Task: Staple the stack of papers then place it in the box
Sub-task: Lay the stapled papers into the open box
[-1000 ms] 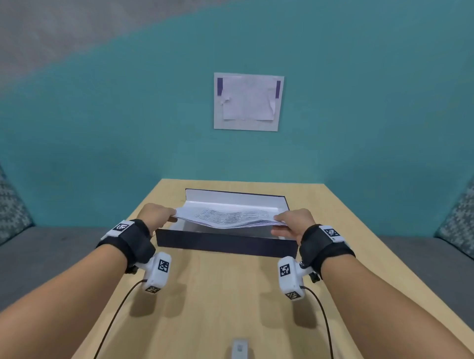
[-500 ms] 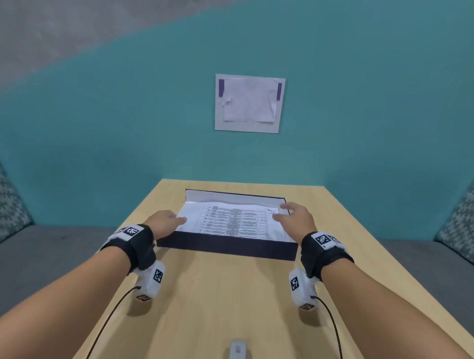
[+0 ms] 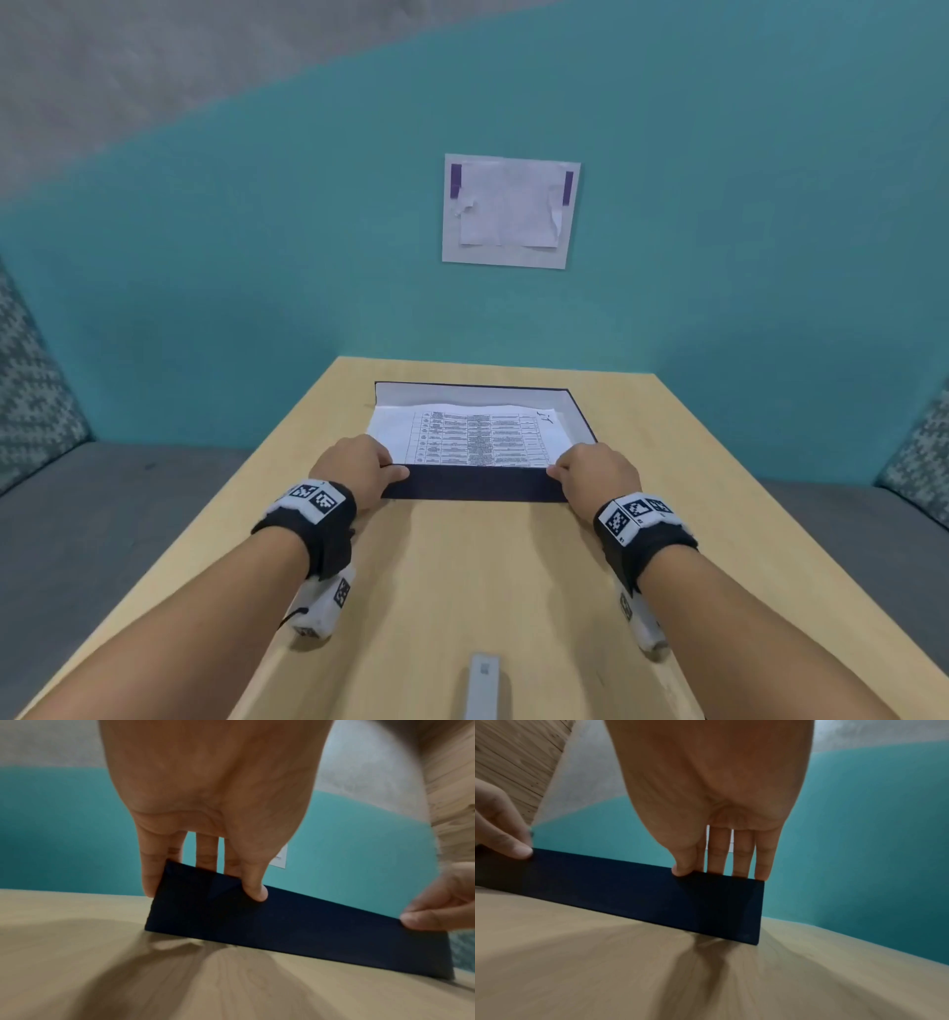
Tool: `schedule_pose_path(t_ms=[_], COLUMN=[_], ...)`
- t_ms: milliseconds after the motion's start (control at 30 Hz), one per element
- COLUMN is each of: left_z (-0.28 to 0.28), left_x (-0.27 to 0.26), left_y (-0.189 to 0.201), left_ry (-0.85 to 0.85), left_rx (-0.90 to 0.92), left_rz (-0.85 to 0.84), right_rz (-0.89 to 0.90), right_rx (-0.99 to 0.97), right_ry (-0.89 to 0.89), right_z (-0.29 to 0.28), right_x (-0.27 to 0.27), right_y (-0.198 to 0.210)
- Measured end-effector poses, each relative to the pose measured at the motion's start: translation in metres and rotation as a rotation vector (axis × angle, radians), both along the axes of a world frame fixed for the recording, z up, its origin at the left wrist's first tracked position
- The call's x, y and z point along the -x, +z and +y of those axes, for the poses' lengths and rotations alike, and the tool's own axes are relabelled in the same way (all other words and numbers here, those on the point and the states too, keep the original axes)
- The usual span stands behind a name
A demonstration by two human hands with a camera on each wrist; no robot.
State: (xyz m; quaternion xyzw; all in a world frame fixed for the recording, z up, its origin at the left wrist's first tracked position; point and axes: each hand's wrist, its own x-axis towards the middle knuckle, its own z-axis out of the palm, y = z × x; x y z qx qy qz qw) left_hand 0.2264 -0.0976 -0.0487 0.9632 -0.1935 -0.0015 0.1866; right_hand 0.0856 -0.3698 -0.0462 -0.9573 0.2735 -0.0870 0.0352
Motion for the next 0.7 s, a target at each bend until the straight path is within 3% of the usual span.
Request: schedule_pose_path(t_ms=[233, 333, 433, 700], left_z=[-0.006, -0.004, 0.004, 0.058], left_x=[-0.002, 0.009, 0.031, 0.149], left_y=[-0.001, 0.009, 0.025, 0.079], left_ry=[0.014, -0.034, -0.074, -0.247], left_rx=[-0.04, -0.177, -0.238, 0.15], left_rz=[0.011, 0.062, 0.059, 0.085], right_rz=[0.037, 0.121, 0.096, -0.043], right_rx=[-0.038, -0.099, -0.14, -0.172], right_ry=[0.008, 0.085, 0.113, 0.188], right_z=[0.002, 0.008, 0.023, 0.065], right_x=[0.0, 0.013, 0.04, 0.154], right_y=[-0.003, 0.013, 0.042, 0.103])
